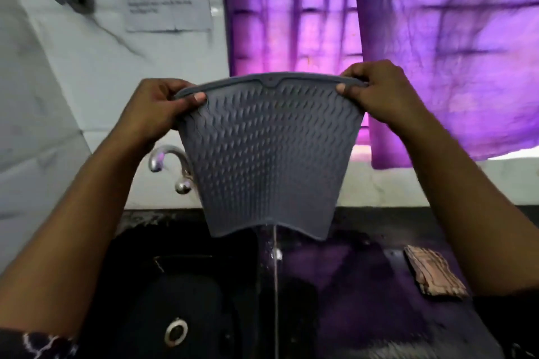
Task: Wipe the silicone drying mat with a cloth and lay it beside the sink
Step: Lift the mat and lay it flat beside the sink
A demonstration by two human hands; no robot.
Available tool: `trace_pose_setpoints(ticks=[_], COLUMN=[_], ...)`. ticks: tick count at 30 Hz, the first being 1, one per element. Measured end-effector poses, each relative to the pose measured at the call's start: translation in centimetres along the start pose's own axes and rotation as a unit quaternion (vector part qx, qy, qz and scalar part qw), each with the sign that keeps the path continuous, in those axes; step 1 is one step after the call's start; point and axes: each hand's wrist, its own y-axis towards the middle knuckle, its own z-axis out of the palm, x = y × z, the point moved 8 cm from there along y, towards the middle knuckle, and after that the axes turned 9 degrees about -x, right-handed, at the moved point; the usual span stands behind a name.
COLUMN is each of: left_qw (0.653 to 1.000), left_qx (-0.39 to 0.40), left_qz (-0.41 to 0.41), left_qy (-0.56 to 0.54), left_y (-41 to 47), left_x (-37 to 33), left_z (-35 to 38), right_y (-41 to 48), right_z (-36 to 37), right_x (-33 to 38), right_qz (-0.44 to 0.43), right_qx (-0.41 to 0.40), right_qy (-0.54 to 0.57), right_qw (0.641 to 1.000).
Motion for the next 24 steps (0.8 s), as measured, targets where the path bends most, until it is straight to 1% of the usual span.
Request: trace_pose_setpoints(ticks=[2, 5, 7, 8, 9, 10, 13, 16, 19, 24], left_qw=[0.998, 0.996, 0.987, 0.98, 0.974, 0.969, 0.961, 0.954, 0.966, 0.984], left_qx=[-0.016, -0.046, -0.034, -0.049, -0.073, -0.091, -0.13, -0.112, -0.103, -0.078], left_qz=[0.017, 0.004, -0.002, 0.006, 0.007, 0.006, 0.006, 0.009, 0.01, 0.03], left_qy=[0.065, 0.073, 0.159, 0.193, 0.213, 0.23, 0.244, 0.279, 0.236, 0.158], left_y=[1.7, 4.1, 5.0, 5.6, 6.1, 6.3, 6.4, 6.0, 5.3, 3.1], left_x=[-0.3, 0.2, 1.2, 1.4, 1.4, 1.6, 1.6, 1.3, 0.7, -1.6], left_z=[-2.1, -4.5, -4.9, -5.4, -6.2, -7.0, -8.2, -7.8, -7.0, -4.4], right_y=[1.6, 4.0, 4.7, 4.9, 5.2, 5.4, 5.5, 5.4, 4.9, 2.5], right_z=[1.5, 3.1, 5.2, 6.0, 6.1, 6.1, 6.3, 6.5, 5.8, 1.5], right_x=[1.9, 3.7, 4.7, 5.1, 5.5, 5.8, 6.3, 5.8, 4.5, 2.7], right_qz=[-0.012, 0.002, -0.003, -0.006, -0.002, 0.006, 0.013, 0.035, 0.05, 0.033], right_qx=[-0.01, -0.054, -0.017, -0.006, -0.018, -0.034, -0.043, -0.036, -0.011, 0.007], right_qy=[0.0, 0.026, -0.008, -0.023, -0.025, -0.018, -0.012, -0.024, -0.024, -0.043], right_qw=[1.0, 0.998, 1.0, 1.0, 1.0, 0.999, 0.999, 0.998, 0.998, 0.999])
